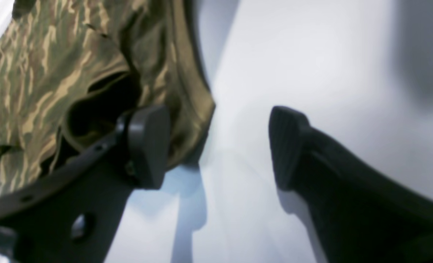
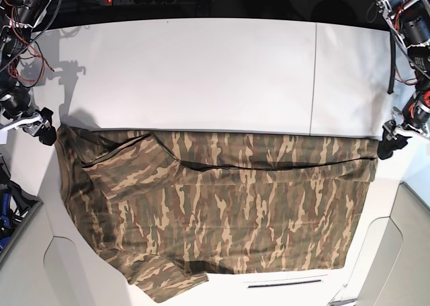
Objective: Fold the T-shirt properly
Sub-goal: 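Lift the collar edge and fold it over toward the hem, then lay the folded edge down and drag it back toward the robot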
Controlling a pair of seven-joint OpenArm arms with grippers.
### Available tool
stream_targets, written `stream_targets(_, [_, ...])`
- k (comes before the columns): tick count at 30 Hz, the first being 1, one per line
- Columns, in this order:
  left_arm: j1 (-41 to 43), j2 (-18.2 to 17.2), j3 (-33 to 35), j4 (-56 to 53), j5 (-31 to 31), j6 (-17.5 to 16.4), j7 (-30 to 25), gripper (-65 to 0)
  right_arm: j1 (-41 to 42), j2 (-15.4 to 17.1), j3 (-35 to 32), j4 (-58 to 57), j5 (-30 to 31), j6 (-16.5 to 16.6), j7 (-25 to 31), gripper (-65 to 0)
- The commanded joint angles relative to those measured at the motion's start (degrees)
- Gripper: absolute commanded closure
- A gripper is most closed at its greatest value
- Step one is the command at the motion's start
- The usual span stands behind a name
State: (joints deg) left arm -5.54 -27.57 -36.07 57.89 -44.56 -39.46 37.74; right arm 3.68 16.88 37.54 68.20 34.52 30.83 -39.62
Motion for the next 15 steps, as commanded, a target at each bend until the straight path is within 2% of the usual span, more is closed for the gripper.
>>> stream_targets(1, [-0.8, -0.8, -0.3, 0.9, 0.3, -0.5, -1.9, -42.2, 1.0, 0.5, 0.2, 0.0, 1.7, 0.5, 1.5, -42.3])
stream_targets(3, [-0.8, 0.1, -0.3, 0.7, 2.6, -0.2, -3.3, -42.2, 1.2, -0.2, 0.0, -1.4, 1.9, 0.5, 1.9, -42.3])
stream_targets(8, [-0.8, 1.3, 0.0, 0.4, 2.8, -0.2, -4.4, -42.2, 1.5, -2.6, -1.3, -2.9, 1.9, 1.1, 3.0, -42.2])
stream_targets(12, [-0.8, 2.1, 2.8, 0.4, 4.9, -0.1, -6.9, -42.2, 1.6, -3.8, -3.6, -3.0, 1.9, 1.1, 4.7, -42.2])
stream_targets(15, [-1.0, 3.2, 5.6, 0.4, 6.7, 3.3, -8.5, -42.1, 1.7, -3.8, -5.9, -3.0, 1.9, 1.1, 5.7, -42.2])
